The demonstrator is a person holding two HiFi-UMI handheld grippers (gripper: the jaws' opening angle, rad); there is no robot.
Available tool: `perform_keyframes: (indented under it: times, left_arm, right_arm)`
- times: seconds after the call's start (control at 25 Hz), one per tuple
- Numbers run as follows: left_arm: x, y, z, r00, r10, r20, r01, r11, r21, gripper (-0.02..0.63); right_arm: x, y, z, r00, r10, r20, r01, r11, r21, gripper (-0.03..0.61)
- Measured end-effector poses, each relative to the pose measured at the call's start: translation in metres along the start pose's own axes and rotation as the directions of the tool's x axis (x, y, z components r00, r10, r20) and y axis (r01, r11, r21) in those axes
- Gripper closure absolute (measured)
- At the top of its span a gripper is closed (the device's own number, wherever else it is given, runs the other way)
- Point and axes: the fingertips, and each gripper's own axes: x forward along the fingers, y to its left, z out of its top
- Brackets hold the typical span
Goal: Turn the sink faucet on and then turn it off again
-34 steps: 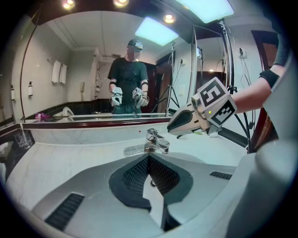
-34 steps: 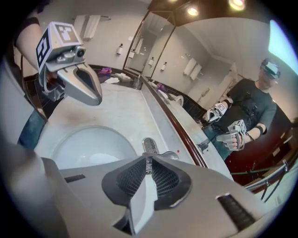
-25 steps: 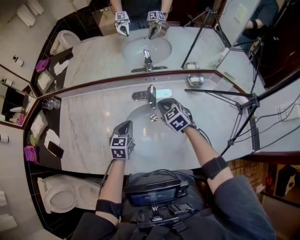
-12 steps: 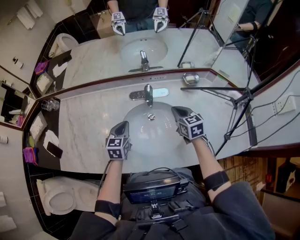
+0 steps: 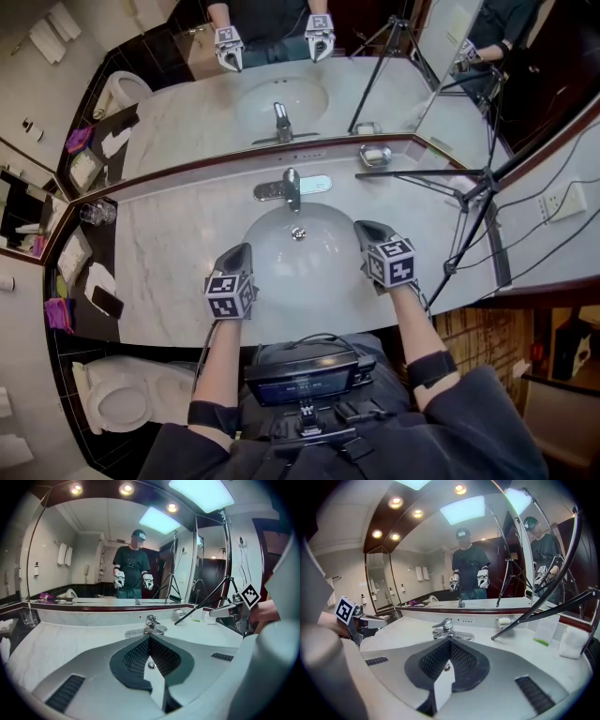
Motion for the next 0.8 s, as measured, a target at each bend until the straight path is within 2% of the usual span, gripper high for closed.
perform_keyframes:
  times: [0.8]
  left_arm:
    - [0.0056, 0.0016, 0.0011, 1.0, -0.006, -0.005, 0.006, 1.0, 0.004, 0.611]
  right_arm:
    - [-0.0031, -0.0026, -0.0113, 1.0, -0.009, -0.006, 0.009, 1.0, 0.018, 0.565]
